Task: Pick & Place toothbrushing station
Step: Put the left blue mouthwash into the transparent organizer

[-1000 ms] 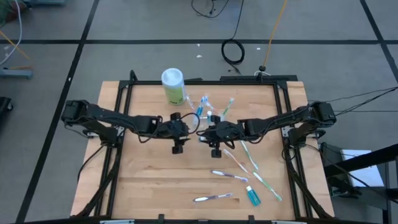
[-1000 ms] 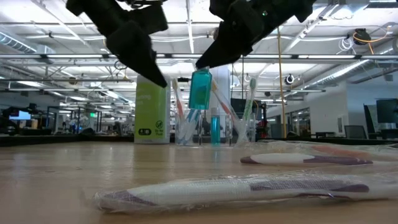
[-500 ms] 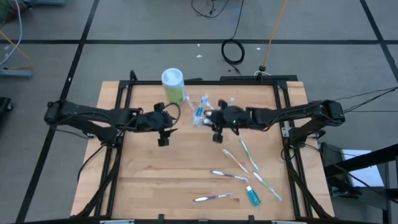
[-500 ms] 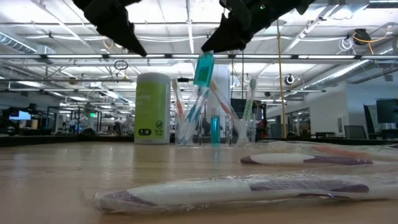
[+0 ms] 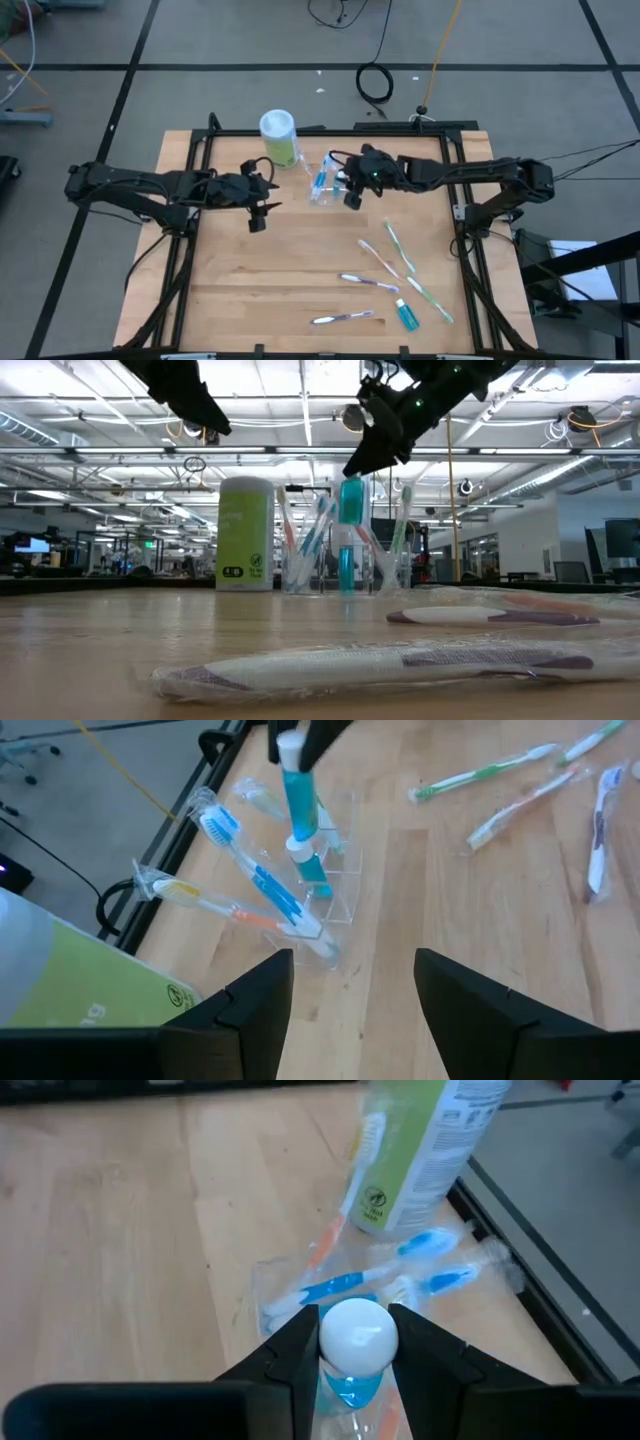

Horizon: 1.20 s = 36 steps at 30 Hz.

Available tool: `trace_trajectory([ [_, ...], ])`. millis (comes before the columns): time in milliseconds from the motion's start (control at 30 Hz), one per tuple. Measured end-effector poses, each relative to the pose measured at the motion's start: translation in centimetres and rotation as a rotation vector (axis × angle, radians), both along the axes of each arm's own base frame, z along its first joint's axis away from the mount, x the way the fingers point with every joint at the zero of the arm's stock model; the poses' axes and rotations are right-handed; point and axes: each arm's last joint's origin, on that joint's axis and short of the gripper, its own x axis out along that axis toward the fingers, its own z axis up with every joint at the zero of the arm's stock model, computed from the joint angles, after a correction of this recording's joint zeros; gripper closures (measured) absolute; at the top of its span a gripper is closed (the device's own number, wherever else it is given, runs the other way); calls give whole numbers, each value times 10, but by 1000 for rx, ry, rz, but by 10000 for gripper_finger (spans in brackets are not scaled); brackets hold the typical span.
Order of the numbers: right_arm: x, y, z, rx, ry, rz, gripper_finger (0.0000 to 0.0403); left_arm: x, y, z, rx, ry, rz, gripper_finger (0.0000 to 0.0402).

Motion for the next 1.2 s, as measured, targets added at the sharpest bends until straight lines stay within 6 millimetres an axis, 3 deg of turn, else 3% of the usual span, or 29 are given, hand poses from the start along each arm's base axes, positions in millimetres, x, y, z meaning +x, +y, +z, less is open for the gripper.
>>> trace_trajectory([
  [733,-1,4,-2,120,-4,45,303,0,1,0,-1,2,5,185],
  [1000,-7,3,-31,105,-62,46,303,0,1,0,-1,2,5,185],
  [1200,-10,-2,-41,61,-82,56,302,0,1,0,-2,-3,7,185],
])
